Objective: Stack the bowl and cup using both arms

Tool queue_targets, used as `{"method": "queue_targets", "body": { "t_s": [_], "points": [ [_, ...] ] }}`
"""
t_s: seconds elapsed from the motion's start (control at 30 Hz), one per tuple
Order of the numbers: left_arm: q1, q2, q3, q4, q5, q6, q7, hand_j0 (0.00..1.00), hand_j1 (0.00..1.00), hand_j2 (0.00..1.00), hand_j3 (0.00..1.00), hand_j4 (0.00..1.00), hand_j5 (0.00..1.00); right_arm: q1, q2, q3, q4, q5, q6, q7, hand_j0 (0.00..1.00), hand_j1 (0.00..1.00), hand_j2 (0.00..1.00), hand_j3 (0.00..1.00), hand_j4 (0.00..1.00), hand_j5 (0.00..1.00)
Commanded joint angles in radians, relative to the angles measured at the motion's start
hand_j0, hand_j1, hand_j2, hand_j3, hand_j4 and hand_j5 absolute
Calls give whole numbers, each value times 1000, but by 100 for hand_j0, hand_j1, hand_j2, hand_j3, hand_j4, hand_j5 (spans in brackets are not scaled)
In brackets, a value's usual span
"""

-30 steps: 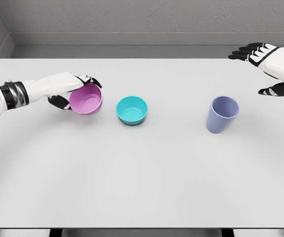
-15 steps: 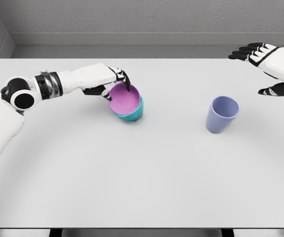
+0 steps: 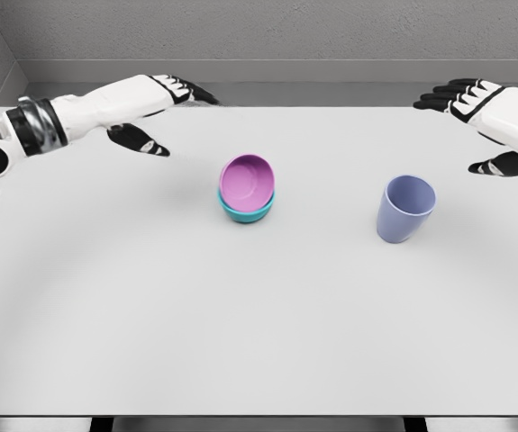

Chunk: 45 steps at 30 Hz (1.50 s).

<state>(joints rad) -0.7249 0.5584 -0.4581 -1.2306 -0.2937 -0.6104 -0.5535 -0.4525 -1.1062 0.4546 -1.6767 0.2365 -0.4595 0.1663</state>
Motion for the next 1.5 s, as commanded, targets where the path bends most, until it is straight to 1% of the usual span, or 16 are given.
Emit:
{"method": "queue_targets", "body": {
  "t_s": [0.0, 0.03, 0.07, 0.13, 0.17, 0.23, 0.67, 0.7, 0.73, 0.77, 0.9, 0.97, 1.03, 1.13, 1.37, 1.47],
  "points": [
    [10, 127, 33, 8, 100, -1, 0, 100, 100, 100, 100, 100, 100, 0, -1, -1, 0, -5, 1, -1, 100, 100, 100, 100, 100, 100],
    [47, 149, 64, 23, 120, -1, 0, 100, 100, 100, 100, 100, 100, 0, -1, -1, 0, -5, 1, -1, 100, 100, 100, 100, 100, 100],
    [111, 179, 131, 80, 127, -1, 0, 100, 100, 100, 100, 100, 100, 0, -1, -1, 0, -5, 1, -1, 100, 100, 100, 100, 100, 100],
    [194, 219, 156, 134, 127, -1, 0, 100, 100, 100, 100, 100, 100, 0, -1, -1, -1, -5, -1, -1, 100, 100, 100, 100, 100, 100],
    [254, 230, 197, 181, 130, -1, 0, 100, 100, 100, 100, 100, 100, 0, -1, -1, -1, -5, -1, -1, 100, 100, 100, 100, 100, 100],
    [289, 245, 239, 181, 134, -1, 1, 100, 100, 100, 100, 100, 100, -2, -1, -1, -1, -5, -1, -1, 100, 100, 100, 100, 100, 100],
    [294, 268, 253, 191, 139, -1, 4, 100, 100, 100, 100, 100, 100, 25, 2, 12, 0, -5, 1, 2, 100, 100, 100, 100, 100, 100],
    [294, 270, 253, 191, 139, -1, 3, 100, 100, 100, 100, 100, 100, 29, 3, 19, 0, -5, 1, 16, 100, 100, 100, 100, 100, 100],
    [294, 270, 253, 191, 139, -1, 3, 100, 100, 100, 100, 100, 100, 29, 6, 27, 2, -6, 4, 111, 100, 100, 100, 100, 100, 100],
    [294, 268, 253, 191, 139, -1, 3, 100, 100, 100, 100, 100, 100, 29, 8, 27, 2, -6, 5, 154, 100, 100, 100, 100, 100, 100],
    [295, 267, 246, 189, 136, -1, 3, 100, 100, 100, 100, 100, 100, 28, 8, 26, 5, -6, 7, 185, 100, 100, 100, 100, 100, 100],
    [292, 250, 236, 177, 131, -1, 3, 100, 100, 100, 100, 100, 100, 17, 11, 26, 3, -6, 9, 236, 100, 100, 100, 100, 100, 100],
    [294, 225, 234, 125, 122, -1, 3, 100, 100, 100, 100, 100, 100, 3, 13, 24, 3, -6, 9, 283, 100, 100, 100, 100, 100, 100],
    [292, 218, 220, 121, 122, -1, 3, 100, 100, 100, 100, 100, 100, -35, 40, 27, 26, -8, 16, 360, 100, 100, 100, 100, 100, 100],
    [292, 204, 216, 121, 120, -1, 1, 100, 100, 100, 100, 100, 100, -67, 82, 39, 78, -6, 16, 444, 100, 100, 100, 100, 100, 100],
    [291, 204, 216, 121, 119, -1, 1, 100, 100, 100, 100, 100, 100, -124, 101, 88, 101, -5, 16, 445, 100, 100, 100, 100, 100, 100]
  ]
}}
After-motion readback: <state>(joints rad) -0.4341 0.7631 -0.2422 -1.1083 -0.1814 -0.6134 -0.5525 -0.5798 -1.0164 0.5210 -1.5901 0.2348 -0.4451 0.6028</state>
